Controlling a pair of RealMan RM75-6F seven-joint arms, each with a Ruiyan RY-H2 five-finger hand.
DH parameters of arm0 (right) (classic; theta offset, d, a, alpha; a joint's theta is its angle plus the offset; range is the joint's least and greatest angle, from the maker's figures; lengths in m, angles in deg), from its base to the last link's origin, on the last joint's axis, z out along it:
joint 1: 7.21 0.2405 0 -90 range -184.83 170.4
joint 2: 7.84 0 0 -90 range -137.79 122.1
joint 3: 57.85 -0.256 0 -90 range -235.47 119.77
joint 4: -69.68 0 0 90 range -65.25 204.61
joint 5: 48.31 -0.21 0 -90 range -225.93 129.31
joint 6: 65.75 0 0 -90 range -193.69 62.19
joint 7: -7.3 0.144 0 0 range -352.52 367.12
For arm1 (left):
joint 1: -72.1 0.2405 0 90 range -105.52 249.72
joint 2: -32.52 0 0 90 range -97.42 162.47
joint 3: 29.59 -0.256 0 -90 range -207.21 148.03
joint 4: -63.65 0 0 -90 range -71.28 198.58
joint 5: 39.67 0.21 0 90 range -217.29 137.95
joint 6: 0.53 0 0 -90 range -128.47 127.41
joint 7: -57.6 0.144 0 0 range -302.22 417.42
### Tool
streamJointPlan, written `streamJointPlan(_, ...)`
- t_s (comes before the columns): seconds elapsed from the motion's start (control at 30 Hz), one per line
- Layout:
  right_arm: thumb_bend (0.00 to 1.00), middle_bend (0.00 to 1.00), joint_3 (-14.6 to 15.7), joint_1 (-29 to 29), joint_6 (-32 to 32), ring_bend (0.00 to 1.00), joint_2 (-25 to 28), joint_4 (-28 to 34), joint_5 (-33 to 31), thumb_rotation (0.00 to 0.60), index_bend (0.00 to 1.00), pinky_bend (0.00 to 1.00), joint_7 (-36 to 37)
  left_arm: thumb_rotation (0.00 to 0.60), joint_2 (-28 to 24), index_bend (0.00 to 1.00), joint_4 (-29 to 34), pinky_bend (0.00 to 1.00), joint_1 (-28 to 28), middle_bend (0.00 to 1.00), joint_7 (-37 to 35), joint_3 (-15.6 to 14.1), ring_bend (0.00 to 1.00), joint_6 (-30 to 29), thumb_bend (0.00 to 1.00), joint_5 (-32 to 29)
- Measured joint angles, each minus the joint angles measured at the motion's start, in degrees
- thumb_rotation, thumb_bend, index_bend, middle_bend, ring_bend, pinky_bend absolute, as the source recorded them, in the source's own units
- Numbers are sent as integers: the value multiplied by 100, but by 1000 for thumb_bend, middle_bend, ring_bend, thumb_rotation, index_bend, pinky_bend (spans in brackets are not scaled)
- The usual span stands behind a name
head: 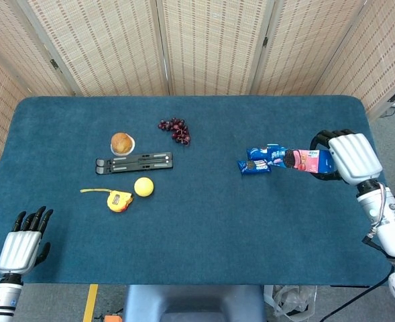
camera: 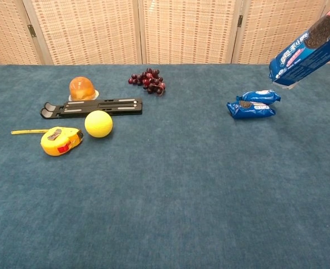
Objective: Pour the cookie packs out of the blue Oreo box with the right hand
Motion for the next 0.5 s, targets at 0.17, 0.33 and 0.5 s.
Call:
streamJointPlan(0.17, 218, 404, 72, -165, -211, 404, -185, -120, 248, 600, 553, 344, 592, 600, 2, 31, -1, 91, -3, 77, 13, -13, 153, 3, 463, 12)
streamJointPlan(0.33, 218, 381, 290, -359, -475, 401, -824, -817, 791, 600, 550, 344, 1960, 600, 23, 31, 7, 92, -7, 77, 64, -22, 153, 5, 463, 11)
streamJointPlan(0.5, 218, 341, 527, -479, -757, 376, -1781, -2195, 1279, 600, 525, 343, 3518, 600, 19, 31, 6, 92, -7, 77, 51, -13, 153, 5, 463, -9)
